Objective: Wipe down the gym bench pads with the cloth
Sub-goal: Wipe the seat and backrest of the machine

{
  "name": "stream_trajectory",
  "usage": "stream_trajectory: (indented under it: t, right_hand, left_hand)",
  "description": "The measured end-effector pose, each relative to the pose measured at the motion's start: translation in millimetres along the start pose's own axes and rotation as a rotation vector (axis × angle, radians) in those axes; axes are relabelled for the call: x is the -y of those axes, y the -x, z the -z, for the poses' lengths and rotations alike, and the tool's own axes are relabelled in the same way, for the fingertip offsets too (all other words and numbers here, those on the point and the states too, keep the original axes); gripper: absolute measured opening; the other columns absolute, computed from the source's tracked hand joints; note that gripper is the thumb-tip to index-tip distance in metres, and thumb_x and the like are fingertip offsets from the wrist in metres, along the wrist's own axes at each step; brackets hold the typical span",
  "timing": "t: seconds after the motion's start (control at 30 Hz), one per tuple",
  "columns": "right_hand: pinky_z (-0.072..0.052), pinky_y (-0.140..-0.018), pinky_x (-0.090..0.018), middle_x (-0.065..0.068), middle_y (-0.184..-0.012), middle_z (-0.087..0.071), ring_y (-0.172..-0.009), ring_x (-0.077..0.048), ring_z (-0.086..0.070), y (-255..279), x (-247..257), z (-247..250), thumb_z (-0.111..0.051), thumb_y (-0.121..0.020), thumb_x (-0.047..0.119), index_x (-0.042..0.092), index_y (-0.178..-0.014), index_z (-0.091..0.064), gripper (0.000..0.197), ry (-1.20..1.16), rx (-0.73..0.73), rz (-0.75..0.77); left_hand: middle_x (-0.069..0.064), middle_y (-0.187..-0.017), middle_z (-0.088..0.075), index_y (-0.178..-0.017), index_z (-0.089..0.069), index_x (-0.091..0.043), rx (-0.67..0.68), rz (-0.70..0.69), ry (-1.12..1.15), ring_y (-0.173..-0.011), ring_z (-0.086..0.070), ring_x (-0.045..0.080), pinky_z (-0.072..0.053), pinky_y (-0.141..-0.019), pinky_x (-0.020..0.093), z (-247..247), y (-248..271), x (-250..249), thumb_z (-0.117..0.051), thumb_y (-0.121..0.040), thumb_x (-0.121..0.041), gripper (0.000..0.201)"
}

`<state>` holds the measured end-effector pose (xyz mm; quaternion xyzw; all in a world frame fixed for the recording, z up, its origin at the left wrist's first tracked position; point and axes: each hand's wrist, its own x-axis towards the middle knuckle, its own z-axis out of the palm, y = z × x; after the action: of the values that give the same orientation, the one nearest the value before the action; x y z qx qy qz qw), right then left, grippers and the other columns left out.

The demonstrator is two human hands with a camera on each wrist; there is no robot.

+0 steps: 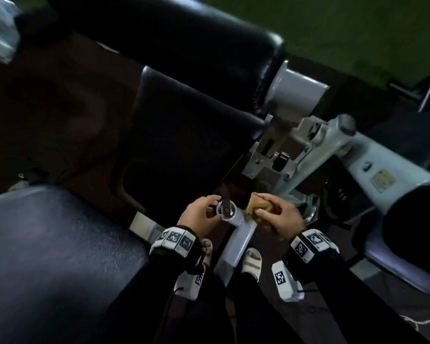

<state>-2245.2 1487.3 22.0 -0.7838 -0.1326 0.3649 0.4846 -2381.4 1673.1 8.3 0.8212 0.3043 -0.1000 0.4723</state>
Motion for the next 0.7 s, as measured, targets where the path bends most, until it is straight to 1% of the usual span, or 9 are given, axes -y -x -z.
stream_trajectory:
  t: [0.07, 0.13, 0.17, 0.27, 0.4, 0.5, 0.53, 0.63, 0.7]
  right_hand:
    - [-0.045, -0.078, -0.007, 0.011, -0.098, -0.067, -0.085, 0.007, -0.060, 17.8, 6.3, 15.6, -0.075, -0.076, 0.008, 0.033, -0.106, -0.064, 0.042, 0.063, -0.013, 0.020]
    - [-0.045, -0.085, -0.013, 0.015, -0.099, -0.067, -0.092, 0.001, -0.061, 32.5, 11.9, 27.9, -0.076, -0.075, 0.010, 0.037, -0.105, -0.064, 0.042, 0.094, -0.026, 0.038]
    - [-0.047, -0.083, -0.014, 0.015, -0.098, -0.068, -0.089, 0.000, -0.062, 38.5, 14.2, 33.2, -0.076, -0.075, 0.009, 0.038, -0.103, -0.065, 0.042, 0.086, -0.023, 0.041]
    - [-0.047, -0.063, -0.007, 0.017, -0.087, -0.068, -0.069, 0.007, -0.061, 57.6, 22.3, 44.3, -0.076, -0.075, 0.007, 0.042, -0.098, -0.066, 0.043, 0.029, -0.013, 0.048]
    - [-0.052, -0.070, -0.014, 0.012, -0.093, -0.067, -0.076, 0.005, -0.061, 77.4, 30.3, 58.1, -0.077, -0.073, 0.006, 0.033, -0.101, -0.068, 0.040, 0.031, -0.009, 0.073]
    - [-0.047, -0.072, -0.006, 0.014, -0.093, -0.065, -0.078, 0.009, -0.059, 89.6, 31.0, 67.7, -0.079, -0.072, 0.010, 0.028, -0.105, -0.069, 0.039, 0.121, 0.003, 0.098]
    - [-0.046, -0.073, -0.006, 0.015, -0.092, -0.064, -0.079, 0.009, -0.059, 92.9, 30.5, 70.7, -0.079, -0.071, 0.012, 0.028, -0.106, -0.069, 0.039, 0.157, 0.008, 0.108]
    - [-0.050, -0.078, -0.015, 0.017, -0.092, -0.065, -0.082, 0.003, -0.061, 101.2, 29.4, 79.4, -0.080, -0.071, 0.013, 0.035, -0.104, -0.068, 0.041, 0.188, 0.026, 0.124]
    - [-0.051, -0.076, -0.014, 0.019, -0.091, -0.064, -0.080, 0.005, -0.061, 105.3, 28.7, 84.5, -0.080, -0.070, 0.011, 0.043, -0.099, -0.064, 0.045, 0.187, 0.026, 0.135]
  left_hand:
    - [-0.007, -0.112, -0.060, -0.127, -0.057, -0.021, -0.009, -0.031, 0.004, -0.086, -0.059, 0.002, -0.049, -0.087, 0.022, -2.2, 17.5, -13.9, -0.073, -0.080, -0.019, 0.049]
    - [-0.013, -0.107, -0.058, -0.125, -0.058, -0.023, -0.036, -0.044, 0.010, -0.083, -0.058, -0.005, -0.048, -0.087, 0.020, -3.1, 32.5, -27.8, -0.074, -0.079, -0.021, 0.048]
    - [-0.015, -0.106, -0.058, -0.123, -0.059, -0.025, -0.043, -0.039, 0.015, -0.084, -0.058, -0.008, -0.048, -0.087, 0.019, -3.6, 38.8, -33.1, -0.074, -0.079, -0.021, 0.047]
    - [-0.015, -0.105, -0.060, -0.121, -0.060, -0.029, -0.025, -0.036, 0.029, -0.090, -0.060, -0.003, -0.049, -0.088, 0.022, -7.0, 56.2, -46.6, -0.073, -0.079, -0.021, 0.044]
    - [-0.012, -0.106, -0.061, -0.119, -0.062, -0.025, -0.031, -0.041, 0.020, -0.091, -0.062, 0.001, -0.049, -0.089, 0.022, -13.2, 73.7, -61.2, -0.073, -0.079, -0.019, 0.042]
    - [-0.010, -0.110, -0.062, -0.122, -0.061, -0.023, -0.025, -0.054, -0.037, -0.091, -0.062, 0.002, -0.049, -0.090, 0.023, -17.4, 83.8, -72.0, -0.072, -0.080, -0.021, 0.043]
    - [-0.008, -0.110, -0.062, -0.121, -0.062, -0.022, -0.031, -0.060, -0.042, -0.092, -0.062, 0.004, -0.049, -0.090, 0.023, -19.1, 86.5, -74.6, -0.072, -0.080, -0.020, 0.043]
    - [-0.007, -0.110, -0.063, -0.119, -0.062, -0.022, -0.041, -0.064, -0.056, -0.093, -0.062, 0.005, -0.049, -0.090, 0.024, -22.3, 93.7, -82.8, -0.072, -0.080, -0.020, 0.040]
    - [-0.012, -0.107, -0.062, -0.119, -0.062, -0.025, -0.043, -0.047, -0.059, -0.093, -0.062, 0.003, -0.049, -0.090, 0.025, -23.8, 97.4, -87.1, -0.071, -0.081, -0.023, 0.040]
